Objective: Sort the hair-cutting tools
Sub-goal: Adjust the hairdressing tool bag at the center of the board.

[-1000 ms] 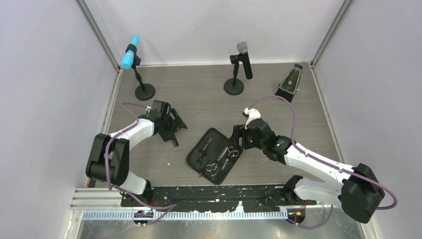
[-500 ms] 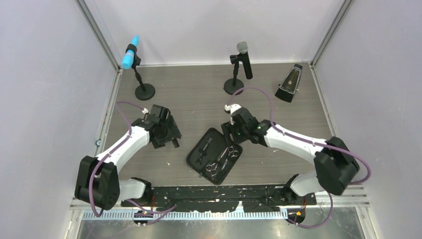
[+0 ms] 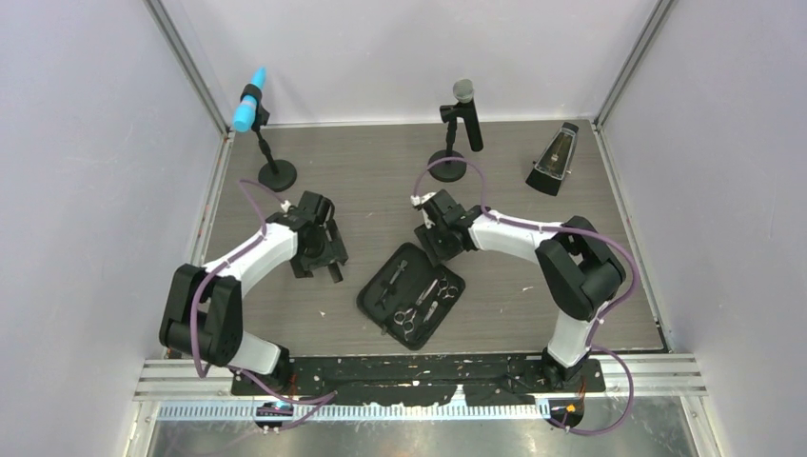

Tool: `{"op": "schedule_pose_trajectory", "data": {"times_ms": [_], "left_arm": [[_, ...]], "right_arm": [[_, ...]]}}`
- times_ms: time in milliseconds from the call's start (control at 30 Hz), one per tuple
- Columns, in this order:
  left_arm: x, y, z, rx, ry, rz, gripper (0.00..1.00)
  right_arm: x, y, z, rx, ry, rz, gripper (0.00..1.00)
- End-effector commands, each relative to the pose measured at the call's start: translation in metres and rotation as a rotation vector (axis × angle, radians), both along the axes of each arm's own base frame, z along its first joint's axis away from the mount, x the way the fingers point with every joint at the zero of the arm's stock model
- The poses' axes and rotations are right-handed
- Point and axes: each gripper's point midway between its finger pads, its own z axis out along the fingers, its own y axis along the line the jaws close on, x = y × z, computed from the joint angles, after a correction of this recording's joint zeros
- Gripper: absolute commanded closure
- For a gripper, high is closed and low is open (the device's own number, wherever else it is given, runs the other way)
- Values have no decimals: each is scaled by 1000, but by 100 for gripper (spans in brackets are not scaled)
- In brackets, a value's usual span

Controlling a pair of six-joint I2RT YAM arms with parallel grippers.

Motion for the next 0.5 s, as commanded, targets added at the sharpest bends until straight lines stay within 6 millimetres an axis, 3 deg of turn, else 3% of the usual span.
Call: {"op": "schedule_pose_trajectory", "data": {"times_ms": [0,100,200,467], "left_arm": [[15,5,7,54,-12,-24,20],[20,4,4,70,13,-39,22],[24,1,0,73,50,-58,26],[22,-4,-15,69,128,-85,41]], "right_arm": [[19,-48,-8,-66,-8,-190,45],[30,-76,-10,-54,-10,-330,45],[32,-89,-10,-19,-18,-405,45],[34,-79,27,123,-99,-384,45]]}}
